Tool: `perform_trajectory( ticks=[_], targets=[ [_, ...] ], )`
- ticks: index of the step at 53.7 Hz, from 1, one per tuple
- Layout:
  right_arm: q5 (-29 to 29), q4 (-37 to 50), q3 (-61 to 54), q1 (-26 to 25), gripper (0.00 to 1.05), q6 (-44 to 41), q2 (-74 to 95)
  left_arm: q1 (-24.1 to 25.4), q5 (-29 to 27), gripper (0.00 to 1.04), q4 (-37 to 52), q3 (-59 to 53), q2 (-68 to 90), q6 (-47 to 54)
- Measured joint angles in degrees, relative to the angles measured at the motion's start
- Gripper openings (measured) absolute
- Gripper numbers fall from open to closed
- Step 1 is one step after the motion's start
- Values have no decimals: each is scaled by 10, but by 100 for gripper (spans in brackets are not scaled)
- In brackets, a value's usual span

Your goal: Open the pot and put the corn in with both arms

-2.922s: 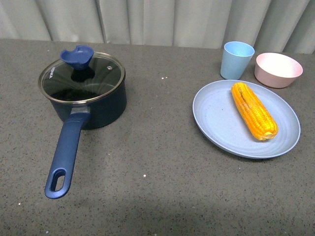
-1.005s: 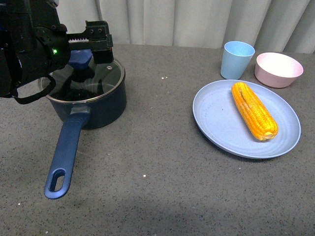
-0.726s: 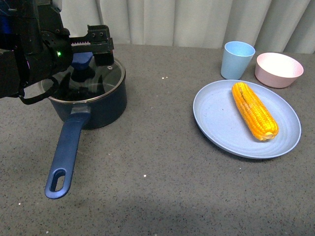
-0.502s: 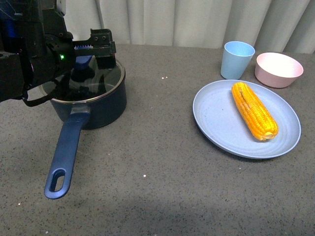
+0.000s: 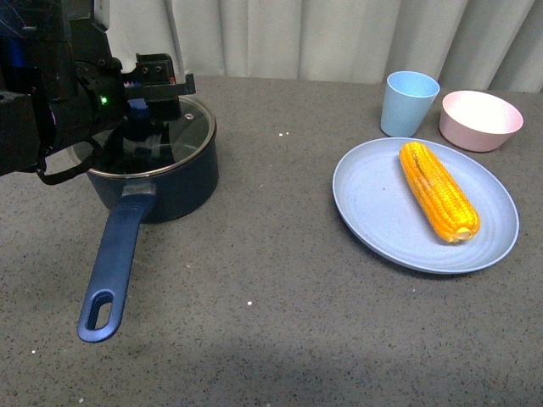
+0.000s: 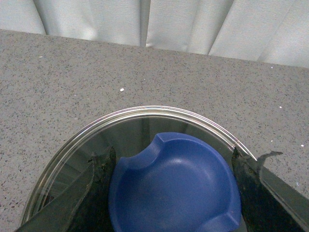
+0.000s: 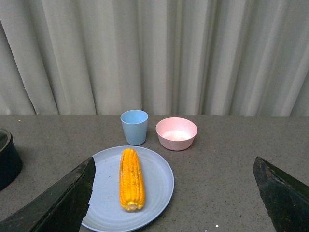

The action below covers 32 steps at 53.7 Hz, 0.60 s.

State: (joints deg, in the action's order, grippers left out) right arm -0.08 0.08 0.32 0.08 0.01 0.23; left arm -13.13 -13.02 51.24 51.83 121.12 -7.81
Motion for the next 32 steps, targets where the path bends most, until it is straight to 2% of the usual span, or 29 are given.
perform_trajectory(
  ticks=[22,32],
  targets=[
    [0,0,0,0,96,0,0,17,17,64,-17,-7,-72,-28],
    [0,0,0,0,96,0,0,68,32,64,-25,17,-79,-30]
  ],
)
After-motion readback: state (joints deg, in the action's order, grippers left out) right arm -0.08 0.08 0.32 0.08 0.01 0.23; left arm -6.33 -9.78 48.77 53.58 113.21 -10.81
